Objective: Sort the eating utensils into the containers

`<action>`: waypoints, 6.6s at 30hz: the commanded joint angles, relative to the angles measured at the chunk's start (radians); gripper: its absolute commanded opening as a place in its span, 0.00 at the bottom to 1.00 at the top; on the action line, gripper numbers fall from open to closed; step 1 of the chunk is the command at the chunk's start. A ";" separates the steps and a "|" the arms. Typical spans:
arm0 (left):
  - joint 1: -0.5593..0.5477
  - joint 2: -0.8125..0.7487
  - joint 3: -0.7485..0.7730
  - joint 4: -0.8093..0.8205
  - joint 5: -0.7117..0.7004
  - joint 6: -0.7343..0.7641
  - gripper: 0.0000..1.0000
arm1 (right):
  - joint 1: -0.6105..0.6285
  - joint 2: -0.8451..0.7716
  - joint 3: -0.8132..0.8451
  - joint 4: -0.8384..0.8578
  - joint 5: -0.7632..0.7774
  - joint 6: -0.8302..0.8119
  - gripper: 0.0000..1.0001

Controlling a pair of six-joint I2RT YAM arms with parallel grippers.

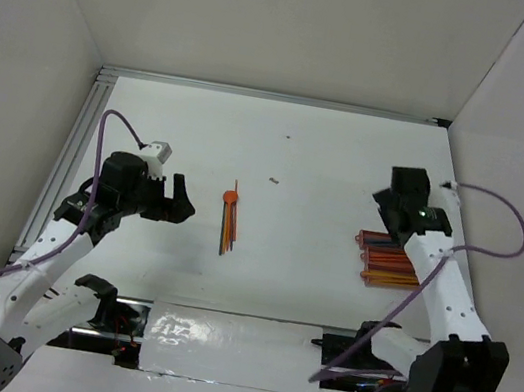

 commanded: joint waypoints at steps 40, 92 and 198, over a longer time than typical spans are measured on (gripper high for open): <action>-0.001 0.041 0.040 0.016 -0.037 -0.014 1.00 | 0.833 0.811 0.527 0.365 -0.259 -0.474 0.43; -0.001 0.019 0.023 0.034 -0.018 0.022 1.00 | -0.159 0.114 0.000 0.060 -0.083 -0.041 0.00; -0.001 -0.001 0.023 0.027 -0.050 0.013 1.00 | 0.720 0.975 0.537 0.154 -0.120 -0.391 0.00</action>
